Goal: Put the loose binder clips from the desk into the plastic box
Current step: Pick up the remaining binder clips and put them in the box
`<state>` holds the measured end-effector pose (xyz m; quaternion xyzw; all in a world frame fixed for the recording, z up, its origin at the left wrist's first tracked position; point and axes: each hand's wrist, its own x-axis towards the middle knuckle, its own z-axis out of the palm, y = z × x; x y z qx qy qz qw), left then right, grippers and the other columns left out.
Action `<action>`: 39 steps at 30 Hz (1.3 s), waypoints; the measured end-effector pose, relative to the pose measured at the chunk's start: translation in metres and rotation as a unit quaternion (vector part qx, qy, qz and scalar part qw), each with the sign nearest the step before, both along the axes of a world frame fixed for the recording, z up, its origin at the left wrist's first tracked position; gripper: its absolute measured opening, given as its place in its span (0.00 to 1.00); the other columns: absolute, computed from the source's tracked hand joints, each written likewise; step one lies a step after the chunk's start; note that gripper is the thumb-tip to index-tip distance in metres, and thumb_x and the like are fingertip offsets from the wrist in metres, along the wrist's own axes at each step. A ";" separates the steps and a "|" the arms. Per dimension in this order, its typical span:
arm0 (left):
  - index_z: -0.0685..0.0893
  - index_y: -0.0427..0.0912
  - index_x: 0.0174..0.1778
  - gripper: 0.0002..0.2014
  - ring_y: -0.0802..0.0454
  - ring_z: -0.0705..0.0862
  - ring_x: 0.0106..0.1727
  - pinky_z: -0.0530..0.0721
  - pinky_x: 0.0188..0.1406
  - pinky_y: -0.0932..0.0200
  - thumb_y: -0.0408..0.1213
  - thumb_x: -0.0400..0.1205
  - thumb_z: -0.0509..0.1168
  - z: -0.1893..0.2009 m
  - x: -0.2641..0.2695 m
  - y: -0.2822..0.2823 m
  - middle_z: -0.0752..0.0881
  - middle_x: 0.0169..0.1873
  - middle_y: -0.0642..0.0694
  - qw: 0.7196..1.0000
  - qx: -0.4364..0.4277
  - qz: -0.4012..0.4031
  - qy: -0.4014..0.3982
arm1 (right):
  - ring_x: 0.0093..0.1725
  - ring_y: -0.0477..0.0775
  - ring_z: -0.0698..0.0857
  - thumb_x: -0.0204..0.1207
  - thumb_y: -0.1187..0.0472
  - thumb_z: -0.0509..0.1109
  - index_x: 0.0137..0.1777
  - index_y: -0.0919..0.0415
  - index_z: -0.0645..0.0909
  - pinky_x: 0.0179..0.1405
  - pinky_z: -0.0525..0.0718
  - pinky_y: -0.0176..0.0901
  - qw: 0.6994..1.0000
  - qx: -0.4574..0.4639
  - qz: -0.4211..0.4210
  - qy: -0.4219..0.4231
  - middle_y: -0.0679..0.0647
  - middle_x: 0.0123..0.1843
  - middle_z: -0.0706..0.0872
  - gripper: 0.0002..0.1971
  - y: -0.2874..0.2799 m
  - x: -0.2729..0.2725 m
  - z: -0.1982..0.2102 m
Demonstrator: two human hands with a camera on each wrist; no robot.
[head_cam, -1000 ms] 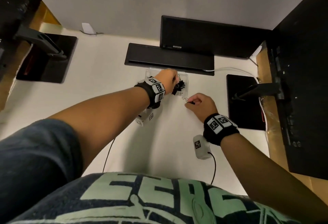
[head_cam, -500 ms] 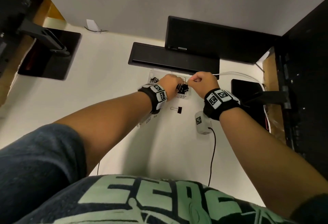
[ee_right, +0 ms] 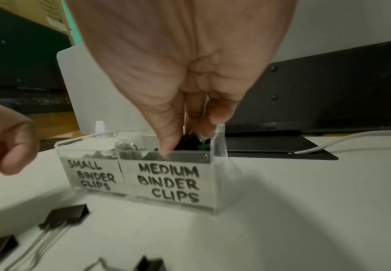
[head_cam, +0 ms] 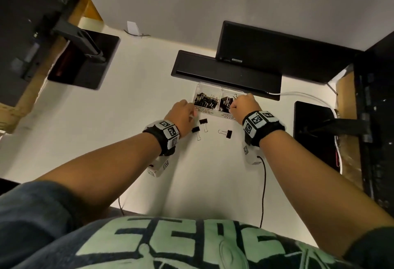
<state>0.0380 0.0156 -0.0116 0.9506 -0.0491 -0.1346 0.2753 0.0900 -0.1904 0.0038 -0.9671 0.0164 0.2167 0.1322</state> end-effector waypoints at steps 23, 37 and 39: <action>0.76 0.34 0.60 0.13 0.37 0.78 0.60 0.79 0.52 0.47 0.32 0.80 0.62 -0.022 -0.036 -0.008 0.76 0.60 0.37 0.985 0.094 -0.126 0.066 | 0.61 0.59 0.77 0.77 0.73 0.62 0.62 0.65 0.80 0.57 0.76 0.41 0.992 0.110 -0.024 -0.051 0.59 0.63 0.76 0.15 0.000 -0.116 -0.047; 0.76 0.41 0.46 0.04 0.46 0.80 0.40 0.80 0.43 0.54 0.32 0.79 0.64 0.008 -0.029 -0.013 0.84 0.41 0.45 0.995 -0.056 -0.042 0.064 | 0.56 0.57 0.83 0.76 0.72 0.64 0.50 0.63 0.85 0.52 0.75 0.36 0.962 0.158 -0.134 -0.179 0.58 0.57 0.83 0.10 -0.013 -0.031 0.008; 0.75 0.41 0.45 0.05 0.49 0.79 0.39 0.77 0.42 0.58 0.29 0.79 0.64 0.019 -0.015 -0.018 0.83 0.41 0.44 0.995 -0.085 -0.038 0.043 | 0.57 0.58 0.82 0.77 0.73 0.63 0.51 0.65 0.86 0.52 0.75 0.37 0.973 0.133 -0.099 -0.159 0.59 0.58 0.82 0.11 -0.012 -0.028 0.001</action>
